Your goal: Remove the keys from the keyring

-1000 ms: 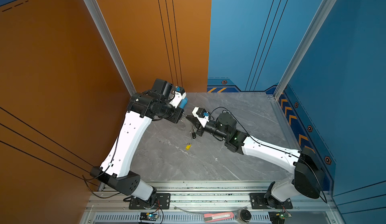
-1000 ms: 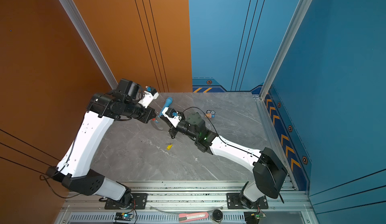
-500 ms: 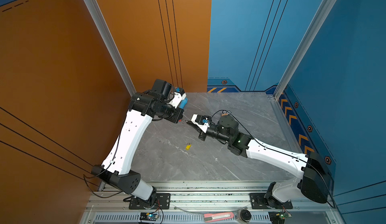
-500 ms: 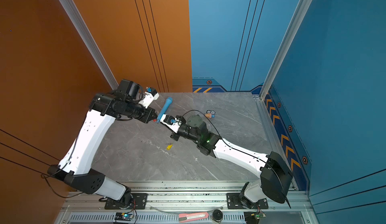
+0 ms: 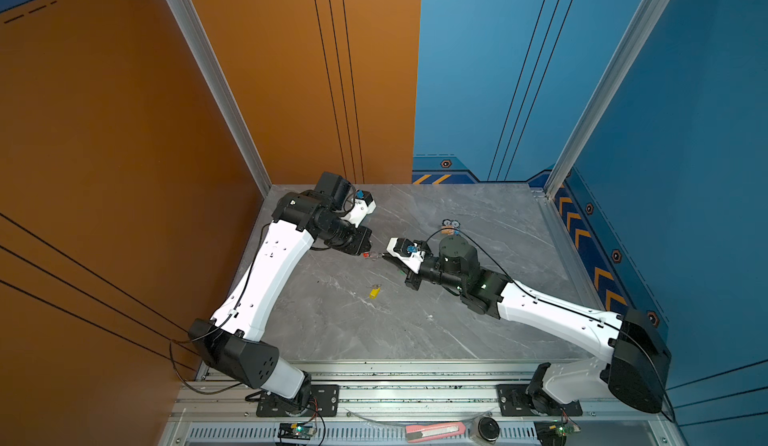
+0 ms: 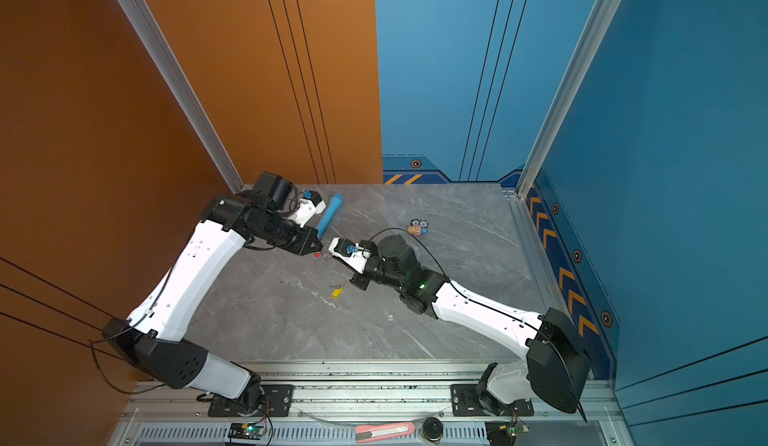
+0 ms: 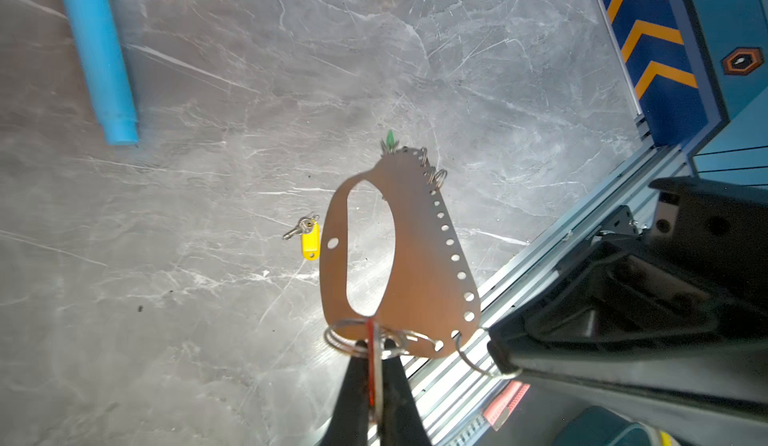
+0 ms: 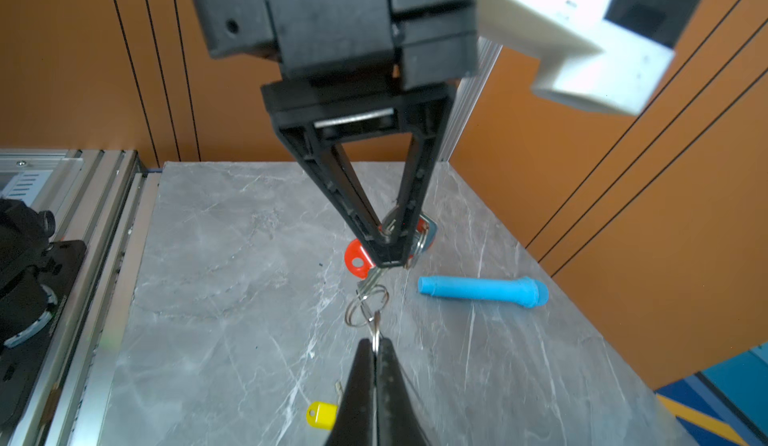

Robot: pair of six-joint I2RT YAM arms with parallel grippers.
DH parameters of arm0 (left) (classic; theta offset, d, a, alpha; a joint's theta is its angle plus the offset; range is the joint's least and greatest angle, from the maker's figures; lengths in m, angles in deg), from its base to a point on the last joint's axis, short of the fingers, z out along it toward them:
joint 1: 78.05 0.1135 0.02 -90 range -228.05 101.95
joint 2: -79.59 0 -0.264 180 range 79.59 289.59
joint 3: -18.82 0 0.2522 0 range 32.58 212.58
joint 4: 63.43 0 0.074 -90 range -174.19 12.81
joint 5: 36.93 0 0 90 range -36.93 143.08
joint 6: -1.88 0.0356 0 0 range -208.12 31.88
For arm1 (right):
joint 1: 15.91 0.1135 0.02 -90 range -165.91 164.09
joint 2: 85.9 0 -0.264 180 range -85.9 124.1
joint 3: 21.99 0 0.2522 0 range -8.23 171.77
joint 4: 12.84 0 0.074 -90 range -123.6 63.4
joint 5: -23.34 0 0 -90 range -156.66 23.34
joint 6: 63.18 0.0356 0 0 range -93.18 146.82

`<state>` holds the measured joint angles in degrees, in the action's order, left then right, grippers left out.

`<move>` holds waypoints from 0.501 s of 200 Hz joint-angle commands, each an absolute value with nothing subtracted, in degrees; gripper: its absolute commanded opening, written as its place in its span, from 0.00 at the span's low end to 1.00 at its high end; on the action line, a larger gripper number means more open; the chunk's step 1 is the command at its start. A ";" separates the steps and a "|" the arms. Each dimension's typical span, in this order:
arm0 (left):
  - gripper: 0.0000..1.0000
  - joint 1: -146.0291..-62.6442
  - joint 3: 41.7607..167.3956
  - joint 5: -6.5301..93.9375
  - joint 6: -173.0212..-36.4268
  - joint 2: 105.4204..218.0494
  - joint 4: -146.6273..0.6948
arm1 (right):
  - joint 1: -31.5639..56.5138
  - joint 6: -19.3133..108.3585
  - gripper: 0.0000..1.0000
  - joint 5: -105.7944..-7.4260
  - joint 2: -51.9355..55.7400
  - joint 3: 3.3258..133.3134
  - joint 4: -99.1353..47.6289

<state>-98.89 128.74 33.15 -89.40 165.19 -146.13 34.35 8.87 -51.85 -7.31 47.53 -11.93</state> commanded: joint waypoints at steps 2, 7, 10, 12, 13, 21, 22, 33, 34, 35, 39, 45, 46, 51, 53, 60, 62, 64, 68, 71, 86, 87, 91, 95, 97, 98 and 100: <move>0.00 -96.71 121.15 43.98 -92.49 163.63 -141.94 | 32.04 10.45 0.00 -53.48 -15.21 46.92 -8.76; 0.00 -96.71 119.82 43.30 -93.08 163.17 -141.00 | 31.68 10.49 0.00 -53.60 -15.53 46.72 -9.42; 0.00 -96.72 119.02 42.84 -93.34 162.99 -140.52 | 31.45 10.48 0.00 -53.76 -15.70 46.55 -9.86; 0.00 -96.75 118.57 42.59 -93.51 162.87 -140.13 | 31.35 10.48 0.00 -53.81 -15.79 46.53 -10.07; 0.00 -96.76 118.38 42.47 -93.58 162.80 -139.99 | 31.32 10.48 0.00 -53.87 -15.86 46.48 -10.16; 0.00 -96.75 116.92 41.25 -94.47 162.32 -138.85 | 30.91 10.78 0.00 -53.98 -16.25 45.92 -10.43; 0.00 -96.76 116.72 41.01 -94.54 162.27 -138.69 | 30.91 10.78 0.00 -53.99 -16.27 45.87 -10.43; 0.00 -96.89 114.67 38.30 -95.99 161.33 -136.39 | 30.55 10.74 0.00 -54.18 -16.64 45.42 -10.89; 0.00 -96.92 114.58 38.13 -96.14 161.29 -136.27 | 30.52 10.74 0.00 -54.18 -16.69 45.35 -10.92; 0.00 -96.93 114.45 37.95 -96.30 161.18 -136.04 | 30.51 10.69 0.00 -54.18 -16.66 45.37 -10.94; 0.00 -97.06 113.94 37.31 -96.76 160.89 -135.27 | 30.42 10.65 0.00 -54.10 -16.71 45.24 -10.94; 0.00 -97.36 113.43 36.54 -97.35 160.50 -134.42 | 30.33 10.63 0.00 -53.89 -16.66 45.04 -10.88; 0.00 -97.46 113.39 36.42 -97.44 160.48 -134.37 | 30.33 10.64 0.00 -53.90 -16.65 45.04 -10.87; 0.00 -97.75 113.48 36.01 -97.67 160.29 -134.03 | 30.32 10.67 0.00 -53.71 -16.57 45.03 -10.98; 0.00 -97.85 113.56 35.96 -97.78 160.21 -133.98 | 30.32 10.66 0.00 -53.60 -16.51 45.03 -11.03; 0.00 -98.22 114.12 35.92 -97.99 160.12 -133.98 | 30.37 10.65 0.00 -53.35 -16.32 45.11 -11.21; 0.00 -98.30 114.40 35.87 -98.10 160.11 -133.97 | 30.40 10.65 0.00 -53.32 -16.28 45.14 -11.22; 0.00 -98.40 114.58 35.72 -98.24 160.04 -133.99 | 30.43 10.72 0.00 -53.22 -16.22 45.12 -11.27; 0.00 -98.51 115.04 35.18 -98.65 160.01 -134.07 | 30.49 10.81 0.00 -53.12 -16.11 45.07 -11.15; 0.00 -98.64 115.41 34.80 -98.84 160.00 -133.94 | 30.50 10.87 0.00 -52.96 -15.99 44.99 -11.09; 0.00 -99.47 117.30 34.05 -99.72 160.01 -134.00 | 30.67 11.22 0.00 -52.70 -15.52 45.03 -10.45; 0.00 -99.52 117.39 34.03 -99.72 159.96 -133.98 | 30.67 11.24 0.00 -52.69 -15.51 45.03 -10.44; 0.00 -99.72 117.77 33.83 -99.91 159.88 -134.05 | 30.75 11.46 0.00 -52.55 -15.35 45.03 -10.19; 0.00 -99.90 118.03 33.63 -100.06 159.89 -133.97 | 30.74 11.62 0.00 -52.48 -15.16 45.03 -10.02; 0.00 -99.97 118.15 33.58 -100.13 159.85 -134.01 | 30.71 11.69 0.00 -52.50 -15.11 45.03 -9.89; 0.00 -100.04 118.25 33.57 -100.15 159.84 -133.99 | 30.74 11.74 0.00 -52.51 -15.08 45.07 -9.90; 0.00 -100.09 118.44 33.52 -100.27 159.84 -134.04 | 30.75 11.77 0.00 -52.51 -15.03 45.09 -9.86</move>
